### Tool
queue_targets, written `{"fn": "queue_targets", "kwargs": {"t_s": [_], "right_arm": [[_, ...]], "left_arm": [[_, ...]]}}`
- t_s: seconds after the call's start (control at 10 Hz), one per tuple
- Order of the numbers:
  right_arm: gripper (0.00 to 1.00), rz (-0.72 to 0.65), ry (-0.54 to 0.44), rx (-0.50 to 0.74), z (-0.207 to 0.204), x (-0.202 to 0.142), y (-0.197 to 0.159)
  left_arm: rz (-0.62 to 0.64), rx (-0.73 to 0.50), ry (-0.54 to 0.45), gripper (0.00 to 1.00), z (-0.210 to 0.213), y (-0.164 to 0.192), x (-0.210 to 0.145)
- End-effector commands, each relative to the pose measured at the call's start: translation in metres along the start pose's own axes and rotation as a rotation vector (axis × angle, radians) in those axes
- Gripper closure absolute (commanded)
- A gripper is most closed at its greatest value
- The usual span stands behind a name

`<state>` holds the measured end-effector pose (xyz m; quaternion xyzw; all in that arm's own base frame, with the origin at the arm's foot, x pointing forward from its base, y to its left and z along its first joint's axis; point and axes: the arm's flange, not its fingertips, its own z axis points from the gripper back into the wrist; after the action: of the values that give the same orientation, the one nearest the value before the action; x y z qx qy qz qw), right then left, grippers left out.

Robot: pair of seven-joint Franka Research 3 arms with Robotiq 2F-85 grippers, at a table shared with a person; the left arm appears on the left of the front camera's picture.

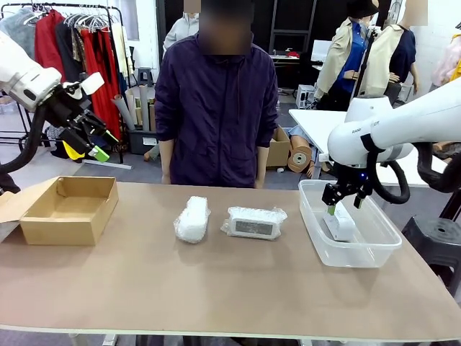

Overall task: Separate and place wrapped and unwrapped clocks.
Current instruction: Pick up the Digital clock indicated by the person.

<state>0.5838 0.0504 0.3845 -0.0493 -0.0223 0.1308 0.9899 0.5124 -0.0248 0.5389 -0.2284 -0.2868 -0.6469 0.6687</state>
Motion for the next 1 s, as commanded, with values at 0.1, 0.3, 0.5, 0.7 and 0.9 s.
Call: {"fn": "queue_targets", "kwargs": {"t_s": [0.1, 0.3, 0.5, 0.7, 0.9], "right_arm": [[0.0, 0.352, -0.101, -0.079, 0.042, -0.037, 0.023], [0.0, 0.596, -0.148, -0.034, 0.078, -0.054, 0.035], [0.0, 0.804, -0.209, 0.043, 0.105, -0.07, 0.042], [0.0, 0.944, -0.262, 0.122, 0.126, -0.081, 0.04], [0.0, 1.054, -0.333, 0.258, 0.144, -0.087, 0.028]], "left_arm": [[-0.012, -0.005, -0.005, 0.0, 0.002, -0.001, -0.001], [-0.012, -0.005, -0.005, 0.0, 0.002, -0.001, -0.001], [-0.012, -0.005, -0.005, 0.0, 0.002, -0.001, -0.001], [-0.012, -0.005, -0.005, 0.0, 0.002, -0.001, -0.001], [-0.012, -0.005, -0.005, 0.0, 0.002, -0.001, -0.001]]}}
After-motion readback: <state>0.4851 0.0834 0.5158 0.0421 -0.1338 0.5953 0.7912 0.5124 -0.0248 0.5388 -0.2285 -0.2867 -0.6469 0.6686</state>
